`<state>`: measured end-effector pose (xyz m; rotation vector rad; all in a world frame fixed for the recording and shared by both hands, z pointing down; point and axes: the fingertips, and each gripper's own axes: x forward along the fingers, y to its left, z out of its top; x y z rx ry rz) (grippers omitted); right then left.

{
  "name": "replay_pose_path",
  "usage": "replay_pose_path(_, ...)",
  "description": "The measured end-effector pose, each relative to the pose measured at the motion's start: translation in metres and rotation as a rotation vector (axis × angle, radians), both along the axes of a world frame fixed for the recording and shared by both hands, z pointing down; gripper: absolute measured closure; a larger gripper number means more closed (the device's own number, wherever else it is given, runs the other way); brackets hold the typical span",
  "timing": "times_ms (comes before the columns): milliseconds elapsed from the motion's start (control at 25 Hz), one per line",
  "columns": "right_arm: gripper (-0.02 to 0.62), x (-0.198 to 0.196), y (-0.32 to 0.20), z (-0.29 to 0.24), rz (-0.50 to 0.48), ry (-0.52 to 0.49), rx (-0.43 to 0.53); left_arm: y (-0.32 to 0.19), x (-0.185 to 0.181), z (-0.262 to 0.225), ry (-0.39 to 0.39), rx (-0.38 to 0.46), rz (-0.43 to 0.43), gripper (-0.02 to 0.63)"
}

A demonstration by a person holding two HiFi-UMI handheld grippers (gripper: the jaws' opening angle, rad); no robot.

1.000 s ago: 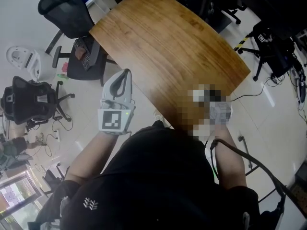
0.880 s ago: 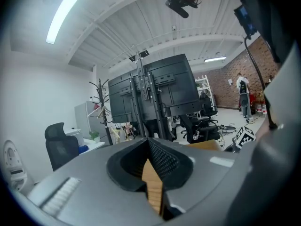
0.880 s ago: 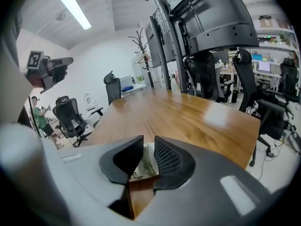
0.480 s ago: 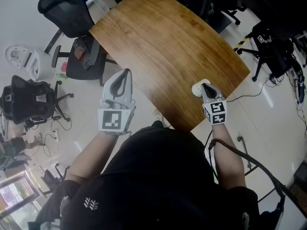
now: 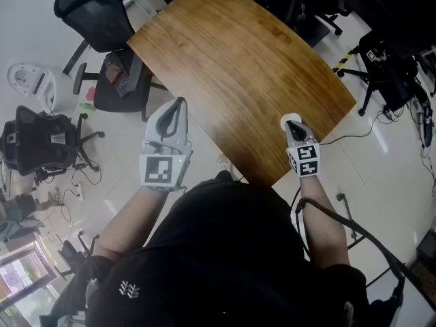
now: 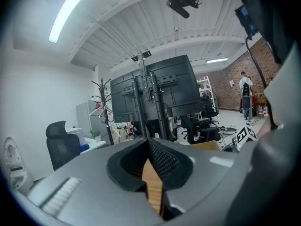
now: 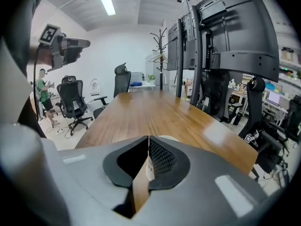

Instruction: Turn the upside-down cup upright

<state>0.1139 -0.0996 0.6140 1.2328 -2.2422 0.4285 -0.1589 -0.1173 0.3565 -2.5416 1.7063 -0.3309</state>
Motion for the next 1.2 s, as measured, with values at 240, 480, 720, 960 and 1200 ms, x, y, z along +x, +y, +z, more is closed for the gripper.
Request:
replay_pose_path(240, 0.528, 0.0, 0.002, -0.012, 0.006, -0.055, 0.05, -0.002, 0.001, 0.003, 0.009, -0.01, 0.005, 0.606)
replay_pose_path(480, 0.453, 0.039, -0.011, -0.017, 0.14, -0.103, 0.066, -0.006, 0.009, 0.001, 0.007, 0.0, 0.024, 0.606)
replay_pose_path(720, 0.443, 0.053, -0.02, 0.002, 0.201, -0.155, -0.037, -0.006, 0.008, -0.003, 0.007, 0.001, 0.011, 0.606)
replay_pose_path(960, 0.506, 0.047, -0.02, 0.008, 0.191, -0.188, -0.054, -0.004, 0.0, -0.003, -0.002, -0.005, -0.014, 0.606)
replay_pose_path(1200, 0.554, 0.046, -0.02, -0.002, 0.165, -0.104, 0.004, -0.005, 0.002, -0.003, 0.003, -0.003, -0.009, 0.606)
